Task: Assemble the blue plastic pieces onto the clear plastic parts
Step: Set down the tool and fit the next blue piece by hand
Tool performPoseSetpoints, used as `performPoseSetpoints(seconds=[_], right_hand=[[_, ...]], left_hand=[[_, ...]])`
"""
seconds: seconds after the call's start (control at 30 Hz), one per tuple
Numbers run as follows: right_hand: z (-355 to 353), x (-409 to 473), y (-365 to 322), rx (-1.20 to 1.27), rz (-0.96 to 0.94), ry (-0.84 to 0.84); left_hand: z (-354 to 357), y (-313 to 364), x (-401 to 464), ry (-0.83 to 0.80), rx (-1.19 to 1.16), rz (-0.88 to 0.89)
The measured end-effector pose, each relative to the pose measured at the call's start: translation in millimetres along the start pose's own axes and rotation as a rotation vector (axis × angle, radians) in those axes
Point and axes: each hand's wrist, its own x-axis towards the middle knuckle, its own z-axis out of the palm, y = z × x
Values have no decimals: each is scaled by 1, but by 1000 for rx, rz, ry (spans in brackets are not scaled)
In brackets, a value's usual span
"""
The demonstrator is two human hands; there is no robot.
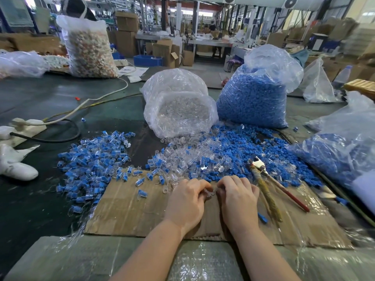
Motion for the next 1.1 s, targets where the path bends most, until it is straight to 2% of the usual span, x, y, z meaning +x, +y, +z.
performPoseSetpoints(seconds=[0.2,0.33,0.43,0.57,0.77,1.1], right_hand=[[2,0,5,132,-51,126],[1,0,6,260,-74,110],[-2,0,6,389,-68,72],[-4,-1,5,462,-94,65],[-4,-1,4,421,-164,69],[-1,-2,1,262,-241,93]], left_hand=[[2,-1,0,-99,143,77],[-1,0,2,28,-37,-40],[-5,1,3,35,-212,-174],[-7,2,2,32,-349,-252],[-11,4,1,-8,-452,-280],[-12,4,0,-37,-438,-270]])
